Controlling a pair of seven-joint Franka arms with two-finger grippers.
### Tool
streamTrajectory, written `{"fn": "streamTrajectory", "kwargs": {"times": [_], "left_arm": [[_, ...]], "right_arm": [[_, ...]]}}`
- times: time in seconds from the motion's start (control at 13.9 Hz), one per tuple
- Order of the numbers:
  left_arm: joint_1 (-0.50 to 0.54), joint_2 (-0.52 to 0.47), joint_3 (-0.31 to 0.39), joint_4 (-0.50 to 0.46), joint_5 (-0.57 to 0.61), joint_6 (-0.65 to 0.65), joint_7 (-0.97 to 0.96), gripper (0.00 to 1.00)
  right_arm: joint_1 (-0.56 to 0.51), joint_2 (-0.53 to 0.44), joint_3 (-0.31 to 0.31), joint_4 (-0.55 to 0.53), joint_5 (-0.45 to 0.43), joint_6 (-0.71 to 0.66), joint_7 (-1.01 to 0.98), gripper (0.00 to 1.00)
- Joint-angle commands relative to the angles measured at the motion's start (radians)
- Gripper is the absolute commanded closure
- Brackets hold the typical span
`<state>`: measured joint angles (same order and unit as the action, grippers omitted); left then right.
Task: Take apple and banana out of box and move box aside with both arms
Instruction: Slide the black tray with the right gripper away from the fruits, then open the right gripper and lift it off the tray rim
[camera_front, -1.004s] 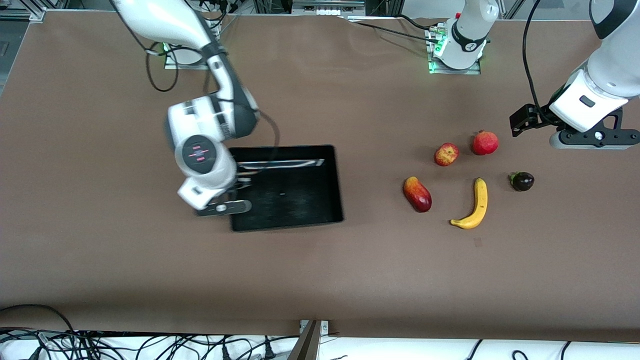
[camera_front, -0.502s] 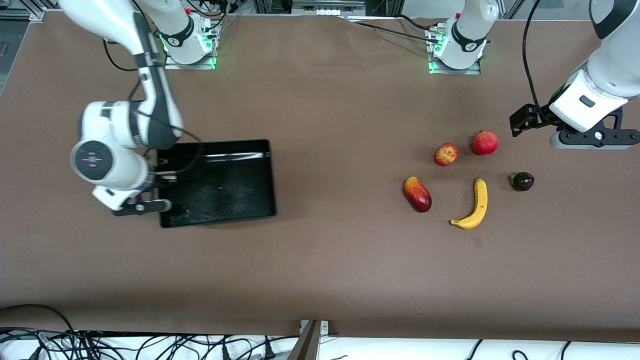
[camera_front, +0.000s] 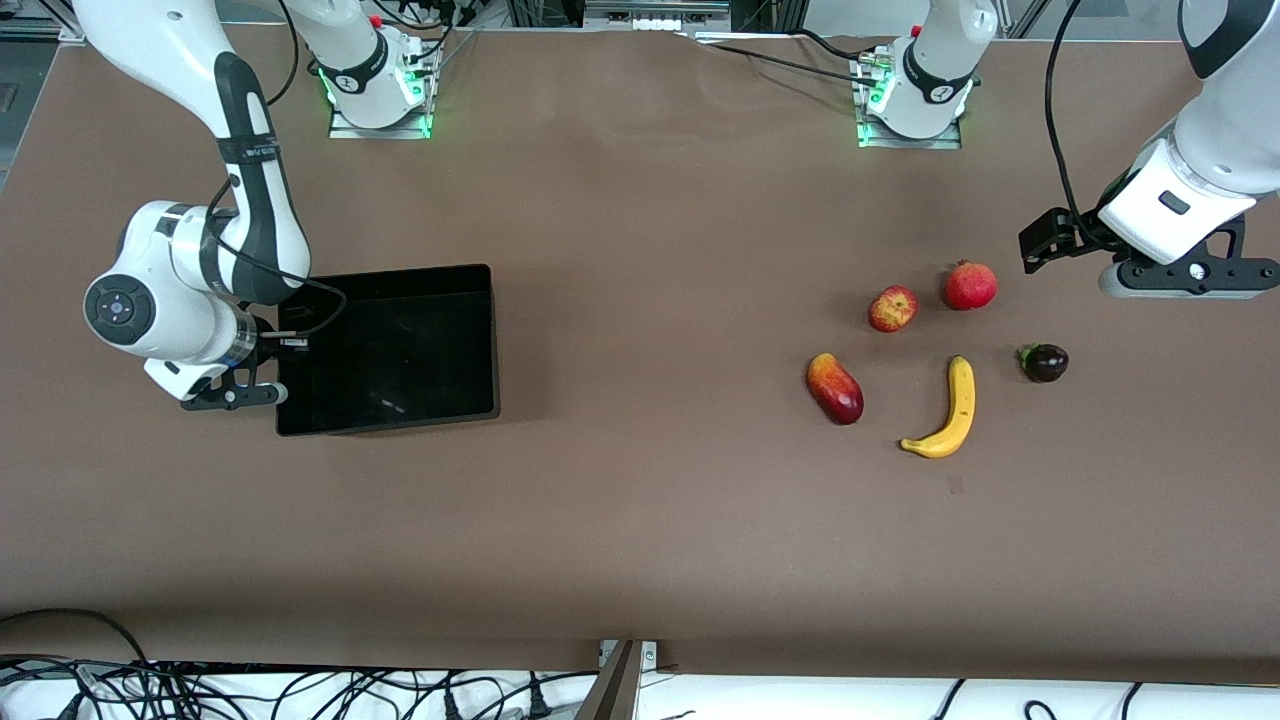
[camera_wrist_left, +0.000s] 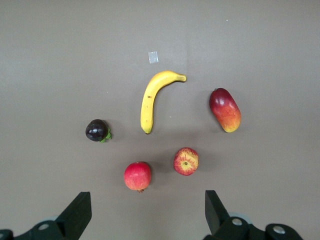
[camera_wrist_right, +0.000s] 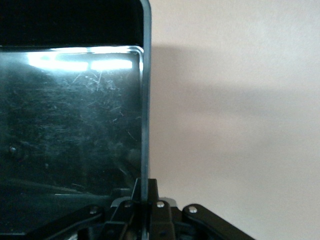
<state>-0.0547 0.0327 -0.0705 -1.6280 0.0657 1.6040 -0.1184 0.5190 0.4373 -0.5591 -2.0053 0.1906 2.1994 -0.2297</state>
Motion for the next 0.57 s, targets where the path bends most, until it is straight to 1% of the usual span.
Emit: {"fn": "streamTrajectory", "kwargs": {"times": [0.0,0.07,0.14,0.22,0.29,0.36,0.5], "left_arm": [[-0.002,-0.010,-0.002,-0.006,0.000,-0.001,-0.009,0.00],[-0.002,-0.010,-0.002,-0.006,0.000,-0.001,-0.009,0.00],[-0.002,-0.008,-0.002,-0.006,0.000,-0.001,-0.009,0.00],[-0.002,-0.010,-0.002,-0.006,0.000,-0.001,-0.009,0.00],[-0.002,-0.010,-0.002,-0.006,0.000,-0.001,-0.009,0.00],[-0.002,-0.010,-0.002,-0.006,0.000,-0.001,-0.009,0.00],[-0.002,-0.010,-0.002,-0.006,0.000,-0.001,-0.009,0.00]], "right_arm": [[-0.013,-0.040,0.005,-0.090,0.018,0.056,-0.014,1.00],[-0.013,-0.039,0.005,-0.089,0.020,0.056,-0.013,1.00],[-0.017,-0.037,0.005,-0.084,0.020,0.054,-0.014,0.79],[-0.019,-0.045,0.005,-0.075,0.020,0.046,-0.013,0.06],[-0.019,-0.057,0.007,-0.052,0.020,0.037,-0.016,0.00],[-0.019,-0.075,0.008,-0.014,0.018,0.001,-0.017,0.00],[-0.010,-0.104,0.016,0.095,0.018,-0.131,0.000,0.00]]}}
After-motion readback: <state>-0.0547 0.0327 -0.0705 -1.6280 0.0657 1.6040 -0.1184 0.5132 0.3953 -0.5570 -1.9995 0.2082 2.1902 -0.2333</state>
